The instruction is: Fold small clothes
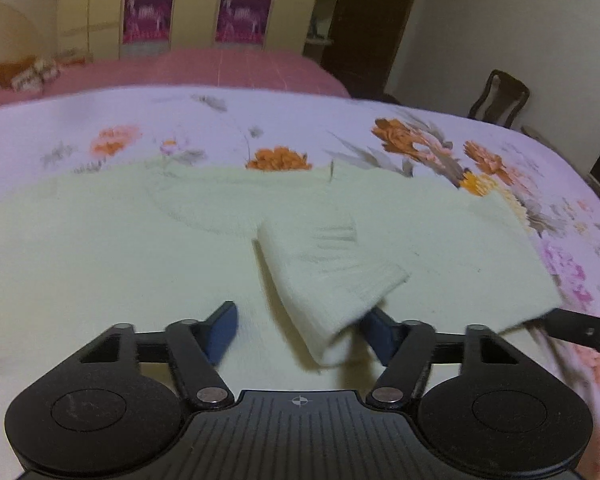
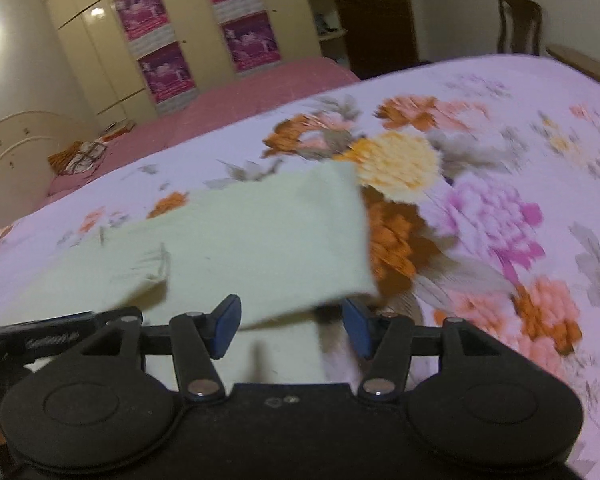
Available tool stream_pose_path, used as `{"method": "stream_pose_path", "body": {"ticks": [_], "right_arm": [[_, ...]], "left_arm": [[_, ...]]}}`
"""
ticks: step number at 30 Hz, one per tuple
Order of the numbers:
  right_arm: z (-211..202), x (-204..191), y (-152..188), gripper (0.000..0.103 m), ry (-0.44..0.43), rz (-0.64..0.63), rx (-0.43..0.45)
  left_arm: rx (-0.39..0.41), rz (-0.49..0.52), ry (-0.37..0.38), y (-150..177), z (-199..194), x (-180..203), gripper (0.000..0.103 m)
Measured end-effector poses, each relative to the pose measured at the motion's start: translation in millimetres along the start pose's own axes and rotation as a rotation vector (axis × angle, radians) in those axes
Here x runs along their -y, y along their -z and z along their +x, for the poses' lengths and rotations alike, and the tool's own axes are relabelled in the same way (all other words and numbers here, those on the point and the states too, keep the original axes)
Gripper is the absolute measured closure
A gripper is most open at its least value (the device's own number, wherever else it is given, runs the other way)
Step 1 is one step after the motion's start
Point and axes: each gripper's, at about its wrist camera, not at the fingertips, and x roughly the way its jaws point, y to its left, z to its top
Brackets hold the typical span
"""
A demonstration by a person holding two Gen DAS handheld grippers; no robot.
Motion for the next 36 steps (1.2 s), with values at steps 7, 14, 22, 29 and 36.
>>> {"method": "stream_pose_path", "body": {"ticks": [7, 14, 22, 29, 36], "right_arm": [[1.9, 11.3, 6.7, 0.047, 0.037, -0.029, -0.002], [16.3, 0.3, 7.7, 0.046, 0.054, -0.095, -0.018], [37.7, -14.7, 2.6, 0.047, 0.019, -0.11, -0.027], [49.2, -11.8, 0.6, 0.09, 0.041, -0.092, -0.066], [34.3, 4.4, 0.0, 0.091, 0.055, -0.051, -0.065]], "left_arm": [[0.102, -0.126, 0.027, -6.0, -10.9, -26.0, 0.1], [0.217, -0.27, 0.012, -14.7, -47.3, -74.1, 0.1], [0.212, -0.294, -0.089, -0.4, -52.0, -113.2, 0.1], [0.115, -0.277, -0.168, 23.0, -29.0, -128.8, 0.099], [0.145, -0.266, -0.226, 31.3, -65.1, -129.5, 0.011]]}}
